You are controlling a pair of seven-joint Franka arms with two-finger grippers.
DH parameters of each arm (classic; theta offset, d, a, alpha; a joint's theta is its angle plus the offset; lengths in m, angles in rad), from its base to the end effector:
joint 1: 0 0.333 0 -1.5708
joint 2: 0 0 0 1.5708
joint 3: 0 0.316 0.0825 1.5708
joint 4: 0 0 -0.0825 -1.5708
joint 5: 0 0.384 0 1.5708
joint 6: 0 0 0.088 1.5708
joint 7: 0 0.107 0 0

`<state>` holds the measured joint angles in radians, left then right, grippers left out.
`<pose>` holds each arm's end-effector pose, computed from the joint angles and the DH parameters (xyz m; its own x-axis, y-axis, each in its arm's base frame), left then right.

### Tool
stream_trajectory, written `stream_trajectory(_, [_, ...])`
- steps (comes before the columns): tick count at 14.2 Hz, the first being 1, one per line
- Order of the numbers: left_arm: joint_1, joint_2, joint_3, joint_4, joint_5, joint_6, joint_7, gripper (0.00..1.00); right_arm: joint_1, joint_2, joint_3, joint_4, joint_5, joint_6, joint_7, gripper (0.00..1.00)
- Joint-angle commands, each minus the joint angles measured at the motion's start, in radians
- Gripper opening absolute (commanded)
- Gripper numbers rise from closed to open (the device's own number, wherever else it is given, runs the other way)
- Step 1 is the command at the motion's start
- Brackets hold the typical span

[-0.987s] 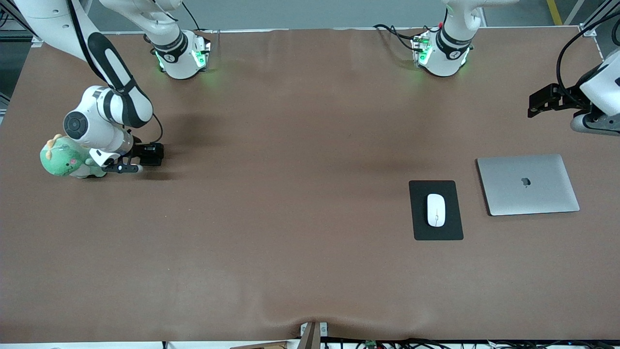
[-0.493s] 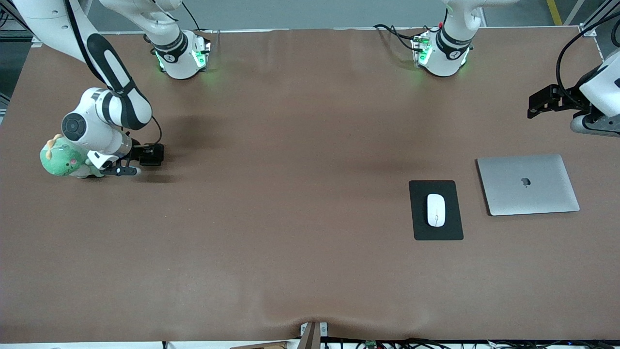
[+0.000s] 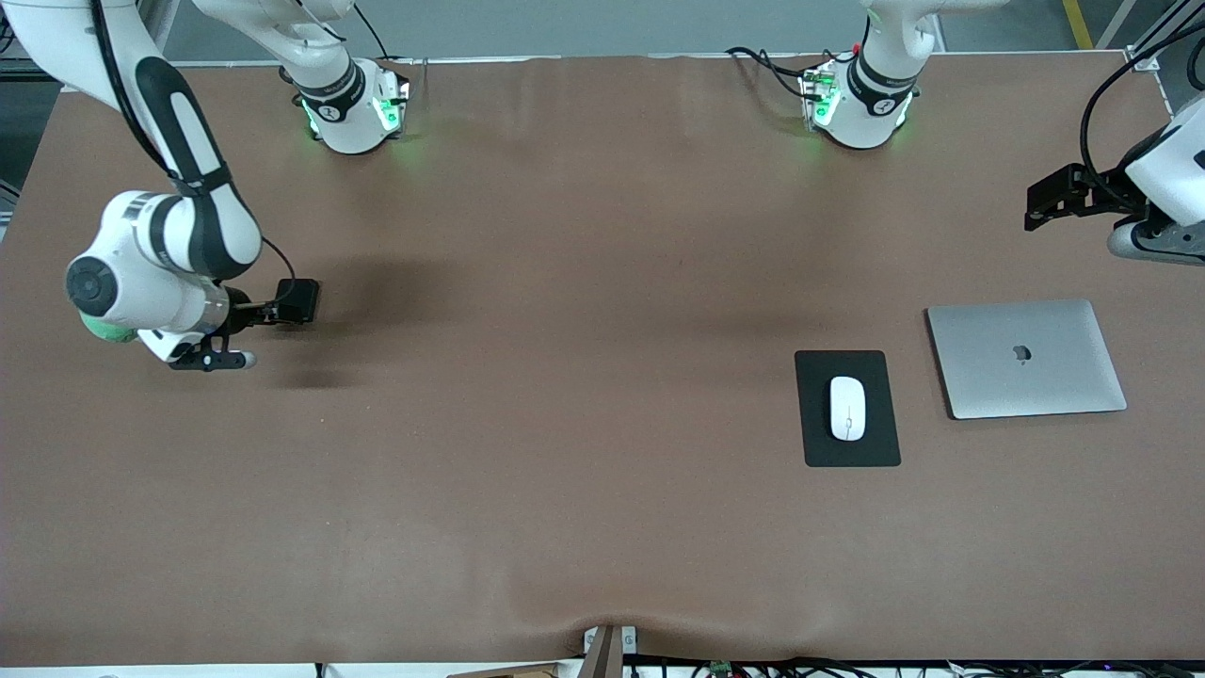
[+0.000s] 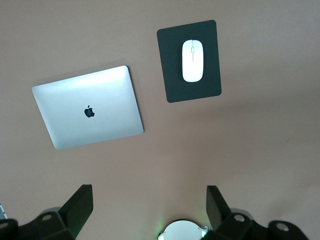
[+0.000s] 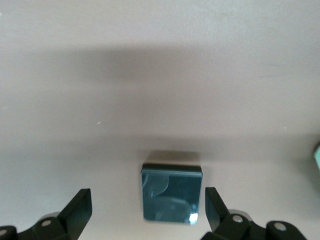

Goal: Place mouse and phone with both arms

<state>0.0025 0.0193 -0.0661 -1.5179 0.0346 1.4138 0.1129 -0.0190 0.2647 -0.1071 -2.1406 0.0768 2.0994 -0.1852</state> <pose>0.5429 -0.0301 0.6258 0.9774 -0.1698 -0.1259 -0.1736 -0.9846 -0.0192 0.5294 -0.0635 0.2595 0.9568 0.0209 -0.2901 -0.0021 -0.9969 -0.0785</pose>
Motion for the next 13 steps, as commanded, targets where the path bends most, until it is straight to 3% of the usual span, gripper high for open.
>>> stream_trajectory(1, [0.007,0.007,-0.003,0.021,-0.019,-0.003,0.004,1.0,-0.002,0.021,0.0,0.148,-0.005,-0.111,-0.008,1.0])
stream_trajectory(4, [0.007,0.007,-0.003,0.021,-0.019,-0.001,0.004,1.0,-0.007,0.039,0.0,0.313,-0.006,-0.296,-0.01,1.0])
stream_trajectory(8, [0.007,0.008,-0.003,0.021,-0.019,-0.001,0.004,1.0,-0.007,0.119,0.0,0.618,-0.051,-0.588,-0.01,1.0])
stream_trajectory(13, [0.007,0.008,-0.003,0.021,-0.019,-0.003,0.004,1.0,-0.029,0.129,-0.002,0.775,-0.043,-0.728,-0.011,1.0])
